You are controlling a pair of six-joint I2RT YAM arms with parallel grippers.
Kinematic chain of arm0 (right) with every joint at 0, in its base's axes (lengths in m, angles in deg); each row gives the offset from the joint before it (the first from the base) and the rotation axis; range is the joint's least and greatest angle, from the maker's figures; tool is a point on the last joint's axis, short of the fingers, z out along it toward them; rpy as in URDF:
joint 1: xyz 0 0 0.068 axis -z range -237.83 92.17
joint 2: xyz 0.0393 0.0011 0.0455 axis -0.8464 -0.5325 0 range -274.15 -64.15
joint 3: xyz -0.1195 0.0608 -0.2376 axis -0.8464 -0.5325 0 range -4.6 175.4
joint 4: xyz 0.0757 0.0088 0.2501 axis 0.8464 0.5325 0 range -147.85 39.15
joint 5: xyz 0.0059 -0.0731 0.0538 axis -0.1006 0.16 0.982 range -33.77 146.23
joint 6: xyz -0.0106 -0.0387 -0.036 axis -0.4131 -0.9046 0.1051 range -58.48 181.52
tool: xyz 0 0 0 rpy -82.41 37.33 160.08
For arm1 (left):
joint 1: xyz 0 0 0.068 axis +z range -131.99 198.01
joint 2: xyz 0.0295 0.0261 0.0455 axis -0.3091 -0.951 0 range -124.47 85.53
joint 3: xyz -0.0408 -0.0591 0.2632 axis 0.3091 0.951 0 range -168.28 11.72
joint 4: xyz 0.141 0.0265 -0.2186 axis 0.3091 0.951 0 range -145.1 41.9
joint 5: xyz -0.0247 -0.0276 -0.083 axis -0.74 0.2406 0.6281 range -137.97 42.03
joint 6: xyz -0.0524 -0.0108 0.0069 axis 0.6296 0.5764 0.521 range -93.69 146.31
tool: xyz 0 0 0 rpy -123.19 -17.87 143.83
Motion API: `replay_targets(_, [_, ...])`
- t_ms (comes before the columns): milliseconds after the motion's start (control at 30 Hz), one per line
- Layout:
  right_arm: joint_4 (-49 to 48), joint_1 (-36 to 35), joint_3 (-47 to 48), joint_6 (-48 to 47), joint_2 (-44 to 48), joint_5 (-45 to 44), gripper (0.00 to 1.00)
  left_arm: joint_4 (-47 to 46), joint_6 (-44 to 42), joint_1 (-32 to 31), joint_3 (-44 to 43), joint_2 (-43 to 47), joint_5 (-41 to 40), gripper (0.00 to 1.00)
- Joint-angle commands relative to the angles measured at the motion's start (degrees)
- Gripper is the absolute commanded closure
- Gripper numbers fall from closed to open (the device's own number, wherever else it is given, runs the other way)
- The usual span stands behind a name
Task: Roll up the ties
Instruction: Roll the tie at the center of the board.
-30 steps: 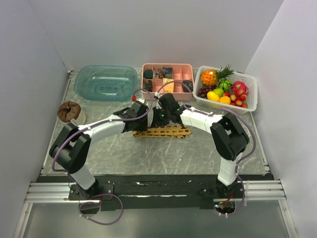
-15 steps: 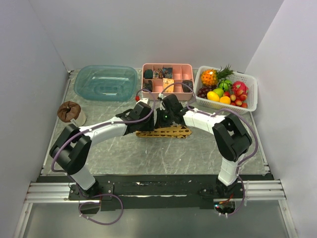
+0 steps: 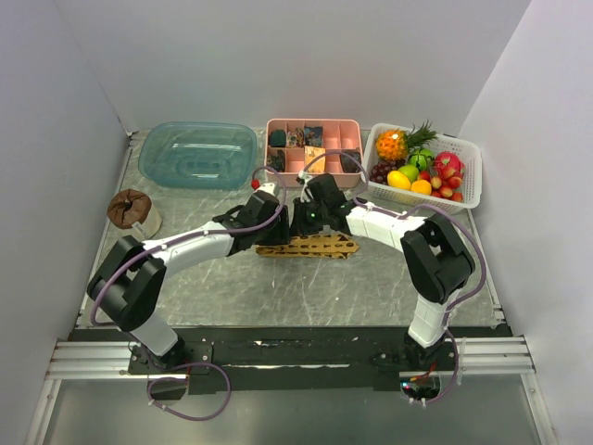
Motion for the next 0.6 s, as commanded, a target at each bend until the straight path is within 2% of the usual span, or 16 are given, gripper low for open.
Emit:
replay_targets(0, [-6.23, -0.18, -0.45, 0.99, 2.43, 4.9, 1.0, -3.18, 1.29, 0.21, 0.17, 2.58, 1.41, 0.36])
replay_targets(333, [-7.55, -1.23, 0.34, 1.35, 1.3, 7.27, 1.0, -7.05, 1.64, 3.11, 5.0, 8.55, 4.13, 0.33])
replay_targets(467, [-6.93, -1.76, 1.3, 1.26, -0.11, 7.01, 1.0, -6.53, 1.64, 6.71, 7.29, 13.64, 4.57, 0.31])
replay_targets(567, [-5.97, -2.37, 2.36, 0.99, -1.26, 6.49, 1.0, -5.83, 1.37, 9.44, 8.96, 16.37, 4.57, 0.25])
